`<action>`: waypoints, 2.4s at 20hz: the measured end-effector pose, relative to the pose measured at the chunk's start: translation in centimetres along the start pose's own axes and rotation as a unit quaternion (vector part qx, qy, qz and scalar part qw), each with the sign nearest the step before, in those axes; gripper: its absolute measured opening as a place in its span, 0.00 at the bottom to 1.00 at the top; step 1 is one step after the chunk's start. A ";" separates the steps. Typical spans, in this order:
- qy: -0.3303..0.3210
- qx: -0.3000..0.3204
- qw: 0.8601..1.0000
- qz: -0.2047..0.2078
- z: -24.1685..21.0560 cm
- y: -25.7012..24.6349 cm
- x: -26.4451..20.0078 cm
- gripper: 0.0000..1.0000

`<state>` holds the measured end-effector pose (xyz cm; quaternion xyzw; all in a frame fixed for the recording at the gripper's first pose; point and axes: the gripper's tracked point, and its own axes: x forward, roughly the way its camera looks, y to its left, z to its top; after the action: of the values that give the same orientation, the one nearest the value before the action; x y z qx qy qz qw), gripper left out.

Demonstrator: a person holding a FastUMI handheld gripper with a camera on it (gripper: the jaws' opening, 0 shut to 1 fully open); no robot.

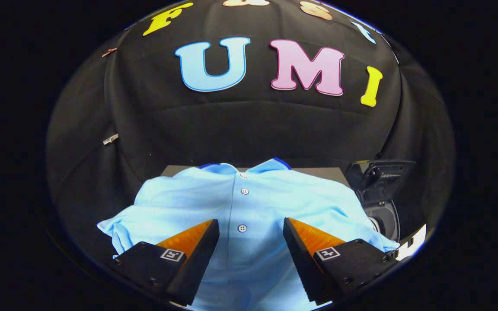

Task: Put the clothes into the washing machine and then close the washing machine lid.

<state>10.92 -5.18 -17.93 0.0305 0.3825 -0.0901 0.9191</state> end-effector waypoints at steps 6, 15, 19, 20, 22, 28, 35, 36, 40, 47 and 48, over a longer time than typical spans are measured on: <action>0.023 -0.016 1.000 0.007 -1.0 0.1 0.3 0.93; 0.032 -0.034 0.999 0.026 -1.1 0.4 0.5 0.82; 0.016 -0.056 0.998 0.031 -1.1 1.0 0.5 0.35; 0.019 -0.061 0.998 0.029 -1.4 1.1 0.6 0.29; 0.014 -0.071 0.997 0.026 -1.1 1.0 0.5 0.23; 0.014 -0.059 0.998 0.032 -0.8 0.7 0.6 0.23; -0.003 -0.092 0.995 0.024 -1.0 0.2 -0.2 0.23; 0.001 -0.093 0.996 0.011 -1.4 -0.5 0.3 0.14; -0.001 -0.090 0.996 0.022 -1.5 -0.4 -1.1 0.05; -0.035 -0.074 0.993 0.085 1.0 -1.7 -3.8 0.05; -0.050 -0.087 0.991 0.089 1.8 -1.9 -4.3 0.05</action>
<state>8.83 -6.67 -13.64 -0.0200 0.3380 0.0241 0.9406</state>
